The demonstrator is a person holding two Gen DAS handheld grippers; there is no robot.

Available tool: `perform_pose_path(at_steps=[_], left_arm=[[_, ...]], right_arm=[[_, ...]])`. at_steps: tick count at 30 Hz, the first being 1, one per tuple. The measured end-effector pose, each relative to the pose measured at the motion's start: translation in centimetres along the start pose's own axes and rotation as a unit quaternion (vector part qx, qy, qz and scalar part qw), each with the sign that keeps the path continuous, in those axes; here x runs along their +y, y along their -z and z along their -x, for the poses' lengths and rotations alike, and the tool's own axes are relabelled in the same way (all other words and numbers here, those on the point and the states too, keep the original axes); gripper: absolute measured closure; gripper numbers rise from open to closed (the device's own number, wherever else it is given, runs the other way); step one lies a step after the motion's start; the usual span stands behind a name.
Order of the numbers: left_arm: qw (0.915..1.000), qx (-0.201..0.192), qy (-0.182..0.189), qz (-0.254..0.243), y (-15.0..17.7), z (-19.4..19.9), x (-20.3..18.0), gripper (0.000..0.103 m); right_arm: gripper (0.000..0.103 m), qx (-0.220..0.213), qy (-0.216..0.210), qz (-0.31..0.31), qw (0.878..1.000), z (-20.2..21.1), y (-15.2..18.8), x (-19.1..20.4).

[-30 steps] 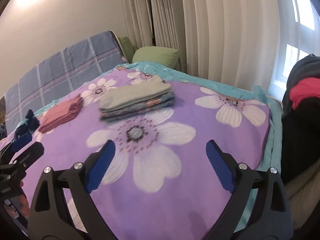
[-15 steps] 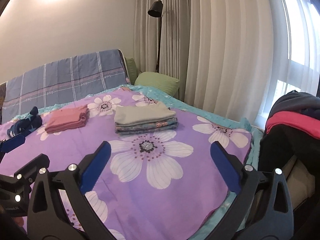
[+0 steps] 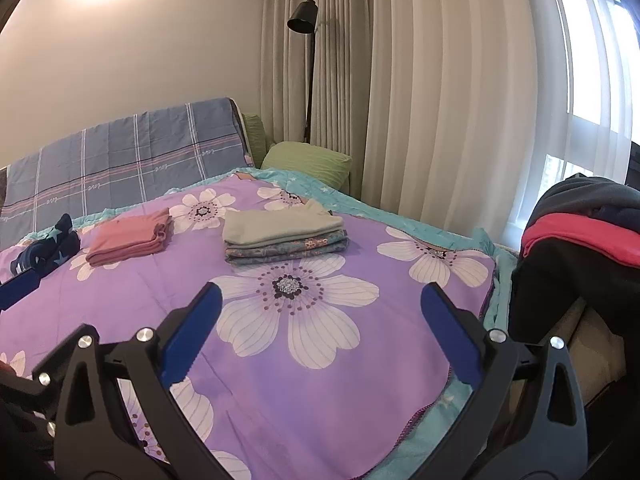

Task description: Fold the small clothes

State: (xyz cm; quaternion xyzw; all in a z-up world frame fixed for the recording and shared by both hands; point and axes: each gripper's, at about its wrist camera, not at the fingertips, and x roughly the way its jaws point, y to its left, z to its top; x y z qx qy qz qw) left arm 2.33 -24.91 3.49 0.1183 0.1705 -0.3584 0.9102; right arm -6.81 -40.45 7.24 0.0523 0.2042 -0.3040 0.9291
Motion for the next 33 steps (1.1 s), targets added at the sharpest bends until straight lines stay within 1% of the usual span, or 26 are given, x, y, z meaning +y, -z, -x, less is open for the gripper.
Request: perform_pose_path(at_steps=[5,11,33], left_arm=[[1.0000,-0.001,-0.007,0.000,0.3,0.2,-0.3,0.001],[1.0000,0.000,0.001,0.005,0.4,0.3,-0.1,0.001],[0.9996,0.016,0.011,-0.018,0.7,0.3,-0.9,0.001]], right_arm=[[0.002,0.013,0.003,-0.006,1.000,-0.6,0.4,-0.2],[0.002,0.021,0.004,-0.001,1.000,-1.1,0.6,-0.2],[0.002,0.028,-0.001,0.008,1.000,-1.7,1.0,0.2]])
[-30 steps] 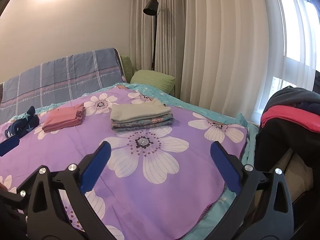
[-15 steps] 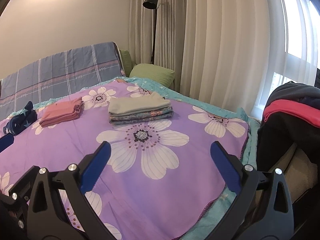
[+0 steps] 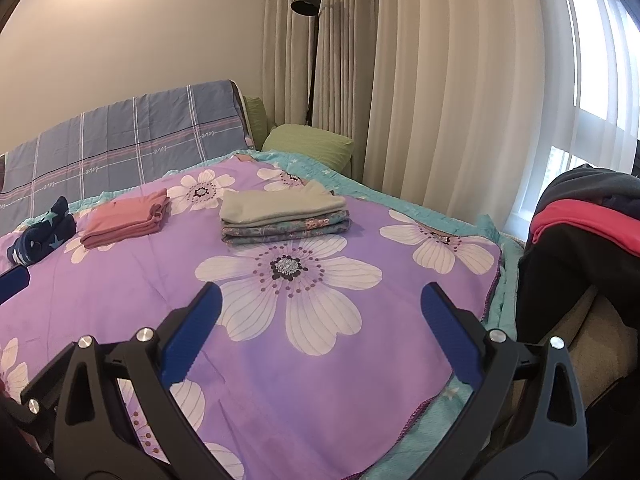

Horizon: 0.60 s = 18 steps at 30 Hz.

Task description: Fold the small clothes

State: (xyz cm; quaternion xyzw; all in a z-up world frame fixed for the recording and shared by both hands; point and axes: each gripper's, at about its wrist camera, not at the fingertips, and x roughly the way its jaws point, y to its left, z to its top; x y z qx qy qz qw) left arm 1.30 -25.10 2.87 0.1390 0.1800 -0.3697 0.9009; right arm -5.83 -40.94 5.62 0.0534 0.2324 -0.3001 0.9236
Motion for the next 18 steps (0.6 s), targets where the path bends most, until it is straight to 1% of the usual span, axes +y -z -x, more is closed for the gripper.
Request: perform_pose_path(at_steps=[18], left_arm=[[1.0000,0.006,0.006,0.000,0.19,-0.14,-0.20,0.001]], right_arm=[[0.002,0.004,0.000,0.000,1.000,-0.17,0.44,-0.23]])
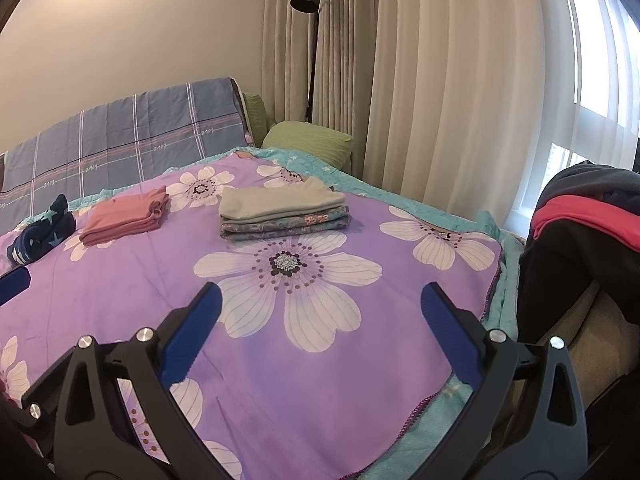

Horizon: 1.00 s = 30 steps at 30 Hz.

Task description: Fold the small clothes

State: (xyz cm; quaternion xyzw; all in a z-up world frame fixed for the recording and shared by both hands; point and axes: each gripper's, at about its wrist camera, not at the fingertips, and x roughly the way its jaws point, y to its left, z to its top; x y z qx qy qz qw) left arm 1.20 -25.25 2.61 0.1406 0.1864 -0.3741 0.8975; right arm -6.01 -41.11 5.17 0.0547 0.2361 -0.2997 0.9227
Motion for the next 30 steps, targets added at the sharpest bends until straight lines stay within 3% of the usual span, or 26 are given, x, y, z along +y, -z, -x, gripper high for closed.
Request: perform_pose_path(at_steps=[30], left_arm=[[1.0000,0.006,-0.004,-0.006,0.38,-0.07,0.10,0.001]], right_arm=[[0.002,0.006,-0.002,0.004,1.000,-0.42,0.16,0.18]])
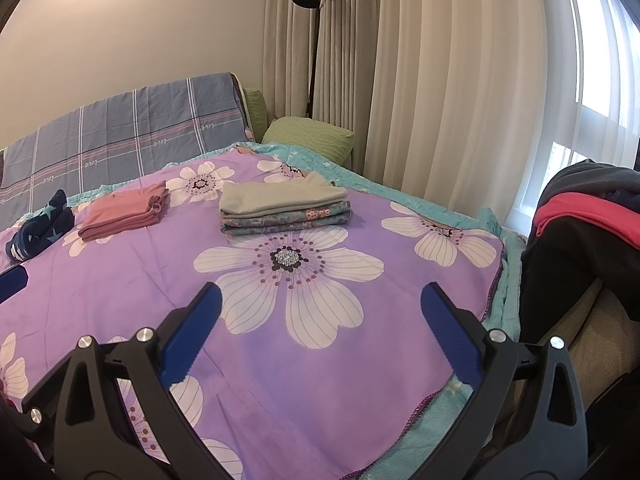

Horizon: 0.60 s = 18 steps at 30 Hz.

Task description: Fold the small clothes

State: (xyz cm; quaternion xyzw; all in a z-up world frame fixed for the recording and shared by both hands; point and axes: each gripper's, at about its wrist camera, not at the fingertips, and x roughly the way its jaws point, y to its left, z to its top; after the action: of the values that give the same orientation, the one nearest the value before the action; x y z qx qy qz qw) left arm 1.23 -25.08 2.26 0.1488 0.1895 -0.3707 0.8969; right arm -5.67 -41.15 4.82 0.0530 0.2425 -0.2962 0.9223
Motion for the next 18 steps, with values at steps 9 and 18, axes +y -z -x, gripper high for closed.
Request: perform_pose_path(at_steps=[9,18], left_arm=[[1.0000,-0.001,0.001,-0.001,0.07,0.04,0.00,0.001],[1.0000,0.000,0.000,-0.001,0.07,0.05,0.03,0.001]], right_arm=[[0.002,0.002,0.000,0.003,1.000,-0.13,0.37,0.15],[0.002,0.002,0.000,0.003,1.000,-0.12,0.34,0.16]])
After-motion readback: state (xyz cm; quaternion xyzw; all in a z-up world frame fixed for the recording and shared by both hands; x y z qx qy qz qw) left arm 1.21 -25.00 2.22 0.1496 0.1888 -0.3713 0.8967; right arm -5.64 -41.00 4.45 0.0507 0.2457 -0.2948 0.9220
